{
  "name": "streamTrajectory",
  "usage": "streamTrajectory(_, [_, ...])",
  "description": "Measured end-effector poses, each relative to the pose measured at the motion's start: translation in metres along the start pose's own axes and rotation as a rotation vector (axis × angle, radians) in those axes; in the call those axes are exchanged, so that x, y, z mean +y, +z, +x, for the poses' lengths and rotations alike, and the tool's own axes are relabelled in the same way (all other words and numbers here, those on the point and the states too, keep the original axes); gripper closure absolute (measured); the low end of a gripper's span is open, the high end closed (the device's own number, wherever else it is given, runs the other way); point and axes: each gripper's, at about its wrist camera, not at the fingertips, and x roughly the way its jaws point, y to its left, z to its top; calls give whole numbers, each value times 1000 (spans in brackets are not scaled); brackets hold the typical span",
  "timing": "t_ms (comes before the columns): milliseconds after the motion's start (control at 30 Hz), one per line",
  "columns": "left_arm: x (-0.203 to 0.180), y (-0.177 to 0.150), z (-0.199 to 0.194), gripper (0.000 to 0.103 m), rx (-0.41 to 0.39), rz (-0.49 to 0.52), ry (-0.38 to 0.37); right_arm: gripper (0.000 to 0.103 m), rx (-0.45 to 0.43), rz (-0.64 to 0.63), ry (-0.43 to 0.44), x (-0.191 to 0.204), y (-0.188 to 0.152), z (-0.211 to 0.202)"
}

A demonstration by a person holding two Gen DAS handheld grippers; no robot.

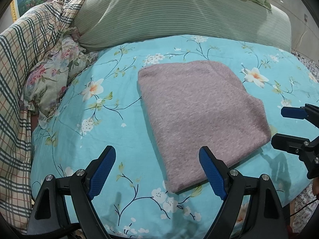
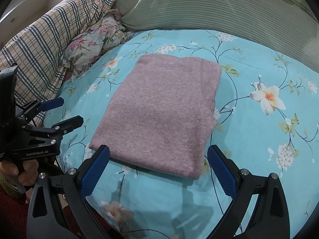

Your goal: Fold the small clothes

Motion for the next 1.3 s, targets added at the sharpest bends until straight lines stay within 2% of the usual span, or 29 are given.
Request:
streamTrajectory(833, [-3,3,3,17,-5,5,-3,5,1,-1,1,2,-1,5])
streamTrajectory(1300, [-2,9,12,17,1,9,8,5,10,1,-13,-10,3,12])
